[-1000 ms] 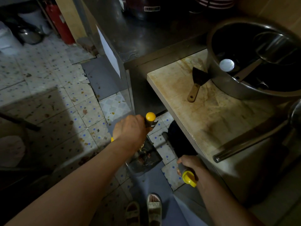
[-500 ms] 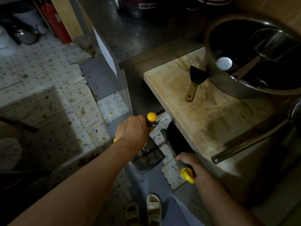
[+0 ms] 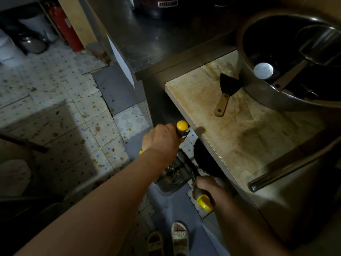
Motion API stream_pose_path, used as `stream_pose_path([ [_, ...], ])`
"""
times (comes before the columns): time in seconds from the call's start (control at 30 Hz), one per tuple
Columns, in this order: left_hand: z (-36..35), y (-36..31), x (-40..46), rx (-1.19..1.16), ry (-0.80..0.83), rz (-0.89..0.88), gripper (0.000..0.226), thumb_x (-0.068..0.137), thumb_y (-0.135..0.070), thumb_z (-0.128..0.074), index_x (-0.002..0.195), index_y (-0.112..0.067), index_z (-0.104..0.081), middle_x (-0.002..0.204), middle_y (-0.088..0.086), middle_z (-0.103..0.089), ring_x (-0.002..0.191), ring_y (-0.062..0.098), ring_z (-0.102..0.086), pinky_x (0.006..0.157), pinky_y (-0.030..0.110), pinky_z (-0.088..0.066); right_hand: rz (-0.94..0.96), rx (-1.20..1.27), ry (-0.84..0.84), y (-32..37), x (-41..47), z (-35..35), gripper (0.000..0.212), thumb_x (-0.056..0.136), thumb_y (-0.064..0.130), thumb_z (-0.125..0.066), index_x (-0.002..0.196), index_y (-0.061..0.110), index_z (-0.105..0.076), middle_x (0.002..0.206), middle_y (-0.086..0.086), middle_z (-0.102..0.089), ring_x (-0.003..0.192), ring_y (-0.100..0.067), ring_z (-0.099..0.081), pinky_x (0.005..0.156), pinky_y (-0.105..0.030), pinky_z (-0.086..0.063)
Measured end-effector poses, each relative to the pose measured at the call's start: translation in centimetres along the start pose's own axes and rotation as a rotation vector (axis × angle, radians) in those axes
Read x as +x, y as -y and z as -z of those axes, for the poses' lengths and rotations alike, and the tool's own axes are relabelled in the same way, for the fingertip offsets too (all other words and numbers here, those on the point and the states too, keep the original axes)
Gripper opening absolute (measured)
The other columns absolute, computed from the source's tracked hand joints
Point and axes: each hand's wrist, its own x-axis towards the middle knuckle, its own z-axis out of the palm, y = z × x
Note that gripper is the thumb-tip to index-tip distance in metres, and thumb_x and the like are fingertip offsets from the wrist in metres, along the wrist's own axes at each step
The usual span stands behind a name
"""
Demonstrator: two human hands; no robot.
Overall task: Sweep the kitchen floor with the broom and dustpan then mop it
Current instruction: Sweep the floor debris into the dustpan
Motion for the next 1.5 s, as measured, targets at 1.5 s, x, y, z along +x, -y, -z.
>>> stream_pose_path([
  [1.5,-0.4,1.1,-0.8,0.015,-0.004,0.006,0.037,0.092,-0.045,-0.052,0.11,-0.013,-0.058,0.104,0.009,-0.061,0.096,0.025,-0.06,0.073,0.032,-0.044,-0.121,0.207,0.046,-1.3,-2.3,4.6,0.018,0.083,0.003,-0.06,0.065,0.003,-0.057,0.09,-0.017,-0.057,0.071,-0.026,-0.056,0.061,-0.028,-0.045],
])
